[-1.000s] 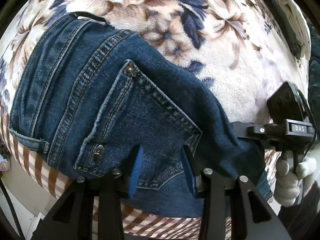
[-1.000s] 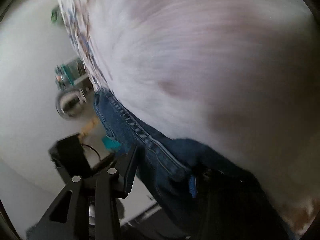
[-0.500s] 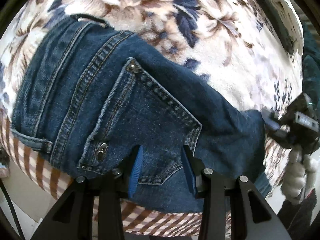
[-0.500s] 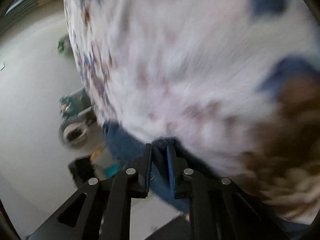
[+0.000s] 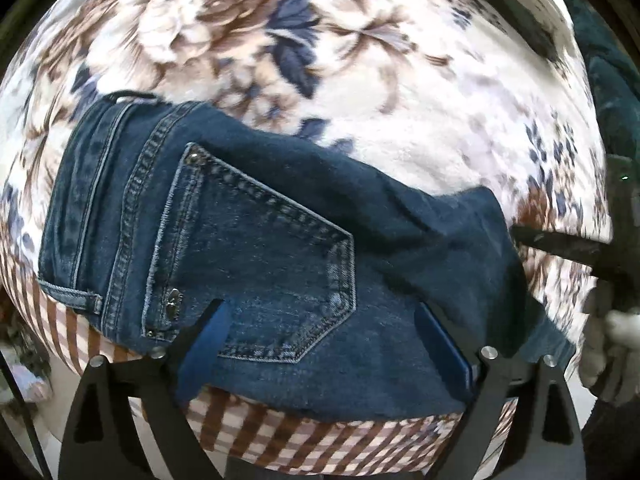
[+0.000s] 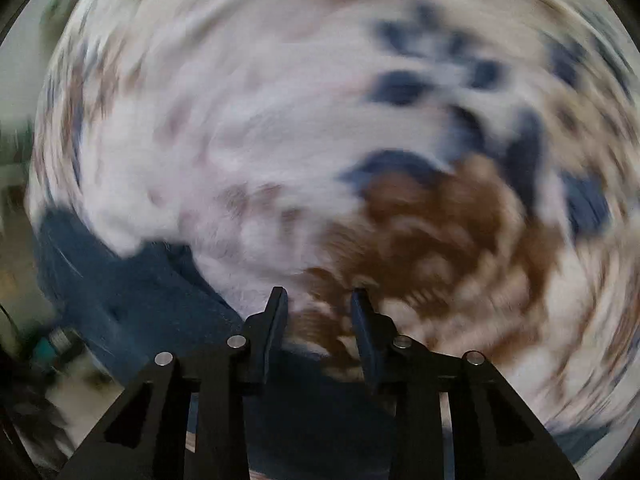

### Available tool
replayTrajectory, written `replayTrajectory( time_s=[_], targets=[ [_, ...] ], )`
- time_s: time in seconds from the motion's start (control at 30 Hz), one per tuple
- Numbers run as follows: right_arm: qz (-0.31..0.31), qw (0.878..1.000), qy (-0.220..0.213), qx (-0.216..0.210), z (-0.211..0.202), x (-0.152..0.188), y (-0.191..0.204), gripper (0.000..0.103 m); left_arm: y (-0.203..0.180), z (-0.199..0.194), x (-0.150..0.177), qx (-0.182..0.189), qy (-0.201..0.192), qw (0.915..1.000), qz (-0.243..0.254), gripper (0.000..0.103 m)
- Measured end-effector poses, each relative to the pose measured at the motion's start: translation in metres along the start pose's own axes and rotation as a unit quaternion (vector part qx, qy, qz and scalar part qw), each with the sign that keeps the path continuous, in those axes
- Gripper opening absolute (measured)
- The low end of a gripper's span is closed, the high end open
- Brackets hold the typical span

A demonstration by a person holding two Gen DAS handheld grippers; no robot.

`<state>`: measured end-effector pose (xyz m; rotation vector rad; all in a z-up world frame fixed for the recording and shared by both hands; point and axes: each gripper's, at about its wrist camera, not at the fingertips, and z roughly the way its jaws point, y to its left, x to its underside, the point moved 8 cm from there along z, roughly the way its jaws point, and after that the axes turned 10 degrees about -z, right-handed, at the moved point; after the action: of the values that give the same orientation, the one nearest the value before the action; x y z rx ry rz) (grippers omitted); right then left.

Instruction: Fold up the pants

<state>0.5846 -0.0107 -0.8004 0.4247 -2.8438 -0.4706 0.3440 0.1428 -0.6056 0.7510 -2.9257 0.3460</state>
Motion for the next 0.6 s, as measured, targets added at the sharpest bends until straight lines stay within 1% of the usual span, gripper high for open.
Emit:
replayTrajectory(
  time_s=[0.03, 0.07, 0.1, 0.17, 0.23, 0.3, 0.37, 0.4, 0.47, 0.5, 0.53, 0.57, 0.6],
  targets=[
    [0.026, 0.999, -0.023, -0.019, -0.013, 0.004, -0.006, 0.036, -0.005, -0.001, 0.001, 0.005, -0.001, 1.0000, 0.008, 0.094],
    [0.058, 0.996, -0.054, -0.041, -0.033, 0.015, -0.014, 0.037, -0.007, -0.002, 0.006, 0.007, -0.004, 0.9998, 0.020, 0.094],
    [0.075, 0.994, -0.066, -0.049, -0.045, 0.025, -0.021, 0.042, -0.009, -0.003, 0.008, 0.007, -0.006, 0.9996, 0.027, 0.094],
    [0.119, 0.987, -0.084, -0.064, -0.064, 0.057, -0.031, 0.048, -0.011, 0.000, 0.015, 0.006, -0.011, 0.9988, 0.047, 0.094],
    [0.168, 0.979, -0.078, -0.083, -0.065, 0.099, -0.029, 0.049, -0.008, 0.007, 0.021, -0.002, -0.008, 0.9983, 0.058, 0.094],
    [0.223, 0.967, -0.048, -0.113, -0.042, 0.153, -0.009, 0.049, 0.003, 0.018, 0.027, -0.018, 0.001, 0.9983, 0.056, 0.094],
    [0.268, 0.953, -0.016, -0.142, -0.014, 0.198, 0.006, 0.049, 0.013, 0.026, 0.033, -0.023, 0.005, 0.9983, 0.053, 0.094],
    [0.297, 0.942, 0.004, -0.155, 0.009, 0.222, 0.020, 0.049, 0.017, 0.029, 0.036, -0.030, 0.005, 0.9980, 0.055, 0.094],
    [0.346, 0.919, 0.015, -0.187, 0.038, 0.241, 0.032, 0.049, 0.020, 0.034, 0.040, -0.047, 0.000, 0.9963, 0.072, 0.094],
    [0.372, 0.906, 0.015, -0.200, 0.050, 0.248, 0.033, 0.049, 0.021, 0.036, 0.042, -0.056, -0.001, 0.9950, 0.083, 0.094],
    [0.392, 0.896, 0.007, -0.209, 0.059, 0.251, 0.032, 0.048, 0.022, 0.038, 0.045, -0.064, 0.000, 0.9935, 0.094, 0.094],
    [0.406, 0.890, -0.002, -0.208, 0.063, 0.253, 0.030, 0.038, 0.023, 0.042, 0.047, -0.075, 0.002, 0.9919, 0.102, 0.094],
    [0.422, 0.885, -0.012, -0.197, 0.067, 0.256, 0.025, 0.019, 0.025, 0.045, 0.050, -0.082, 0.006, 0.9907, 0.108, 0.094]
  ],
)
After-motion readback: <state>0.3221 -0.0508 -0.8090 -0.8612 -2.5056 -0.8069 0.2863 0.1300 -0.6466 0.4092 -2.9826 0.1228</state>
